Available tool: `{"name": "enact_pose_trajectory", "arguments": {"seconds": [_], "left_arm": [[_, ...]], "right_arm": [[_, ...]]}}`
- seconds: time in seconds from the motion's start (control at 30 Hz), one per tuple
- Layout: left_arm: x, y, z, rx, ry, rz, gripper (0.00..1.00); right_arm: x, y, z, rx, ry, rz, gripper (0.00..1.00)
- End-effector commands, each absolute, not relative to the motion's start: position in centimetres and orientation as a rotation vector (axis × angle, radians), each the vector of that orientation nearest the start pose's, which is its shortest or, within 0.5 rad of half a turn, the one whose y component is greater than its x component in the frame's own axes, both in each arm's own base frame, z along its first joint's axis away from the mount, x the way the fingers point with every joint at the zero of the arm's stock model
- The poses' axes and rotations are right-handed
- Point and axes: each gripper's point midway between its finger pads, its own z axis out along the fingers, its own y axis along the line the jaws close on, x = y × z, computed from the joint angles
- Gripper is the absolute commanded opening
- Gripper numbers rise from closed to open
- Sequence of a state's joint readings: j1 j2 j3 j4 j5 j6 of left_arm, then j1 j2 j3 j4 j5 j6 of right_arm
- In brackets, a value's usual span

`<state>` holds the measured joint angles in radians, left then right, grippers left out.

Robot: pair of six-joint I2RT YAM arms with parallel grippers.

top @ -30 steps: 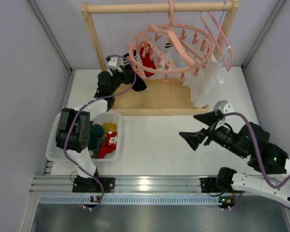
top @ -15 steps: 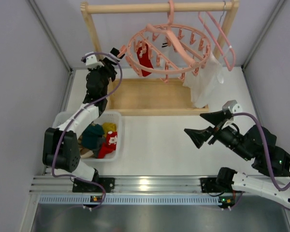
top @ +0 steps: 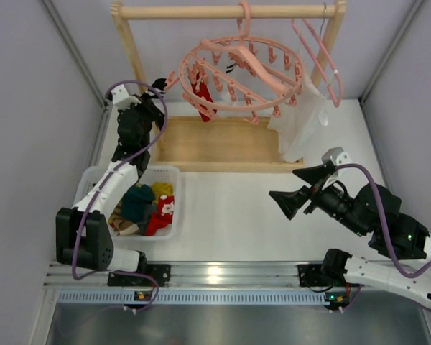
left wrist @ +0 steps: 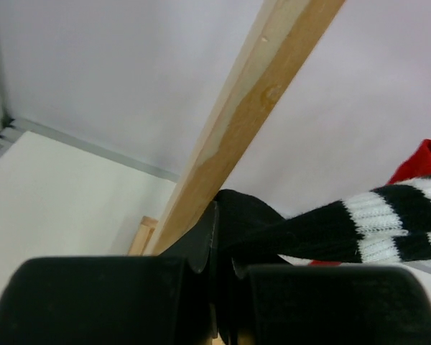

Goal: Remove the socks clipped to the hanger

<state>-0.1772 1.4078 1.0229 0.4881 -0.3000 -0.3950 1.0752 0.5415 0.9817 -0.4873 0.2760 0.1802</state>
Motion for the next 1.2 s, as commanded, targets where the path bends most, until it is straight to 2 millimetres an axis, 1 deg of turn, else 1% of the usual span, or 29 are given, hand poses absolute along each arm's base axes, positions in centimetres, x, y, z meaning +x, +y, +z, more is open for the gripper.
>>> {"name": "enact_pose_trajectory", "arguments": {"seconds": [0.0, 0.07, 0.17, 0.2, 0.33, 0.37, 0.4, 0.43, 0.47, 0.5, 0.53, 0.57, 0.6, 0.63, 0.67, 0.7, 0.73, 0.8, 0.83, 0.9, 0.93, 0.97, 1.0, 1.03, 1.1, 1.17], "left_arm": [[45.9, 1.4, 33.6, -0.567, 1.35, -0.109, 0.0], [45.4, 1.3, 34.3, -0.564, 1.335, -0.124, 0.0], [45.5, 0.2, 35.1, -0.529, 1.333, -0.192, 0.0], [45.6, -0.8, 35.2, -0.491, 1.344, -0.234, 0.0], [45.4, -2.8, 35.0, -0.453, 1.362, -0.341, 0.0], [45.2, -3.4, 35.2, -0.448, 1.362, -0.36, 0.0], [44.9, -3.9, 34.5, -0.446, 1.374, -0.366, 0.0], [44.2, -3.8, 35.1, -0.458, 1.355, -0.359, 0.0], [43.6, -4.7, 35.1, -0.449, 1.356, -0.368, 0.0], [43.1, -5.1, 34.4, -0.45, 1.367, -0.367, 0.0], [42.3, -5.4, 34.8, -0.454, 1.352, -0.367, 0.0], [41.8, -6.7, 34.7, -0.435, 1.359, -0.386, 0.0], [41.4, -7.2, 33.9, -0.431, 1.375, -0.387, 0.0], [40.9, -7.6, 34.0, -0.428, 1.371, -0.396, 0.0], [40.4, -8.9, 33.4, -0.41, 1.389, -0.408, 0.0], [40.3, -9.6, 33.1, -0.396, 1.4, -0.417, 0.0], [40.0, -10.8, 32.9, -0.371, 1.413, -0.445, 0.0], [39.9, -12.1, 32.5, -0.333, 1.432, -0.478, 0.0], [39.8, -13.0, 32.6, -0.304, 1.439, -0.494, 0.0], [39.6, -14.2, 32.7, -0.265, 1.444, -0.5, 0.0], [39.0, -15.5, 32.9, -0.219, 1.448, -0.495, 0.0], [38.7, -15.9, 33.1, -0.219, 1.441, -0.483, 0.0], [38.4, -16.6, 33.3, -0.202, 1.441, -0.484, 0.0], [37.7, -17.9, 33.4, -0.171, 1.443, -0.496, 0.0], [36.8, -19.3, 33.6, -0.144, 1.444, -0.486, 0.0], [36.3, -20.2, 33.5, -0.133, 1.448, -0.485, 0.0]], "right_arm": [[14.9, 18.6, 36.9, -0.486, 1.574, 0.756, 0.99], [14.9, 18.8, 36.8, -0.491, 1.579, 0.755, 1.0], [15.0, 18.9, 36.8, -0.487, 1.583, 0.755, 1.0], [15.0, 18.9, 36.8, -0.486, 1.583, 0.753, 1.0], [15.2, 18.7, 36.7, -0.473, 1.588, 0.747, 0.99], [15.2, 18.7, 36.7, -0.469, 1.588, 0.743, 0.99], [15.3, 18.8, 36.7, -0.467, 1.587, 0.743, 0.99], [15.4, 18.7, 36.8, -0.458, 1.587, 0.737, 0.99], [15.6, 18.7, 36.8, -0.452, 1.591, 0.731, 0.99], [15.8, 18.8, 36.9, -0.442, 1.595, 0.729, 1.0], [16.0, 18.7, 37.0, -0.428, 1.599, 0.718, 0.99], [16.1, 18.7, 37.0, -0.419, 1.604, 0.715, 1.0], [16.3, 18.9, 37.1, -0.413, 1.613, 0.713, 0.99], [16.3, 18.9, 37.5, -0.405, 1.609, 0.719, 0.99], [16.4, 19.3, 37.6, -0.412, 1.616, 0.721, 0.99], [16.4, 19.3, 38.3, -0.406, 1.607, 0.725, 0.99], [16.4, 19.2, 38.3, -0.41, 1.611, 0.721, 0.99], [16.5, 19.3, 38.7, -0.414, 1.612, 0.71, 1.0], [16.6, 19.2, 38.6, -0.412, 1.619, 0.7, 0.99], [16.7, 19.2, 38.8, -0.407, 1.617, 0.698, 0.99], [16.7, 19.2, 39.1, -0.4, 1.608, 0.705, 0.99], [16.7, 19.3, 39.2, -0.398, 1.608, 0.709, 0.99], [16.7, 19.5, 39.7, -0.394, 1.6, 0.723, 0.99], [16.7, 19.5, 40.0, -0.393, 1.6, 0.722, 1.0], [17.0, 20.1, 40.4, -0.4, 1.618, 0.718, 0.99], [17.4, 20.8, 40.8, -0.41, 1.634, 0.707, 1.0]]}}
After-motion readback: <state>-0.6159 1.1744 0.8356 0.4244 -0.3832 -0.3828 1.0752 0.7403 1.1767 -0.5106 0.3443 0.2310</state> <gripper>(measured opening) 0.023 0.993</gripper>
